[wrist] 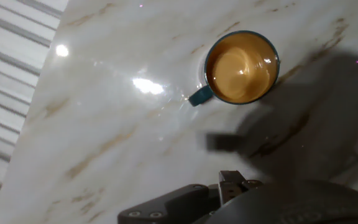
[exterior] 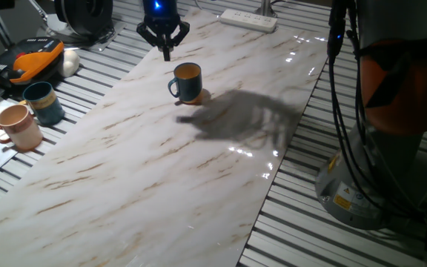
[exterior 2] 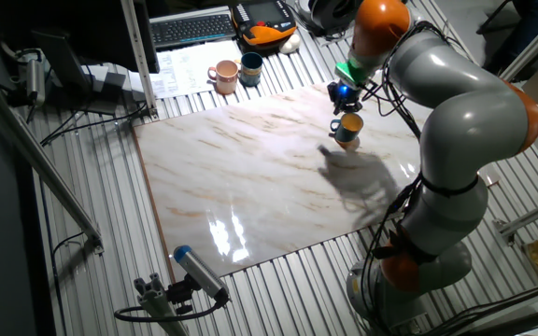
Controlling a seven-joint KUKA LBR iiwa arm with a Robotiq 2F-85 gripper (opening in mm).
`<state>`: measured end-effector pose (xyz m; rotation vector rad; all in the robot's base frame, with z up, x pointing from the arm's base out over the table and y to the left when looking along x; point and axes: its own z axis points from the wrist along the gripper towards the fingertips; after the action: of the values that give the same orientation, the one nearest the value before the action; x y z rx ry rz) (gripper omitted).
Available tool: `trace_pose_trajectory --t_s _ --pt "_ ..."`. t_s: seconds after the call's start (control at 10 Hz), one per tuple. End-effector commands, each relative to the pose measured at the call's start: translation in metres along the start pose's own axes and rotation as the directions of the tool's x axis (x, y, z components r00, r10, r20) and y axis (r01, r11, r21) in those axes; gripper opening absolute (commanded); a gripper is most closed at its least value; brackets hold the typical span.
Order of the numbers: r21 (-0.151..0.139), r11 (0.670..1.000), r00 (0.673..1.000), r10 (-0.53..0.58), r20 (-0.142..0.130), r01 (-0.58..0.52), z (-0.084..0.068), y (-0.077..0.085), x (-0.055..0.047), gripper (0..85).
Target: Pick up the cup
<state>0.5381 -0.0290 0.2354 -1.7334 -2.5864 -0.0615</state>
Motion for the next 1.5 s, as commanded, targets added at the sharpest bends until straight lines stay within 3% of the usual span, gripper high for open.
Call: trace_pose_trajectory --t_s 0.0,0.2,0.3,0.4,0.5,0.7,1.0,1.2,1.4 --pt "-0.024 0.821 0.821 0.57 0.007 -0.57 -0.0002 0.0 -0.0003 0.0" --pt "-0.011 0.833 0.832 0.554 0.027 -0.554 -0.0007 -0.0002 0.0009 0.0" --pt "-0.025 0.847 0.847 0.531 0.014 -0.53 -0.0017 -0.0008 0.0007 0.0" --pt "-0.062 0.838 0.84 0.541 -0.04 -0.543 -0.0037 -0.0022 0.0006 0.0" --pt "-0.077 0.815 0.819 0.571 -0.063 -0.574 -0.0055 -0.0046 -0.0001 0.0" --pt "-0.074 0.807 0.81 0.584 -0.046 -0.586 -0.0063 -0.0051 0.0002 0.0" --pt "-0.065 0.843 0.846 0.533 -0.027 -0.533 -0.0078 -0.0064 0.0003 0.0" --pt "0.0 0.847 0.847 0.531 0.037 -0.531 -0.0058 -0.0061 -0.0008 0.0" --pt "0.033 0.825 0.825 0.562 0.062 -0.565 -0.0034 -0.0054 -0.0019 0.0"
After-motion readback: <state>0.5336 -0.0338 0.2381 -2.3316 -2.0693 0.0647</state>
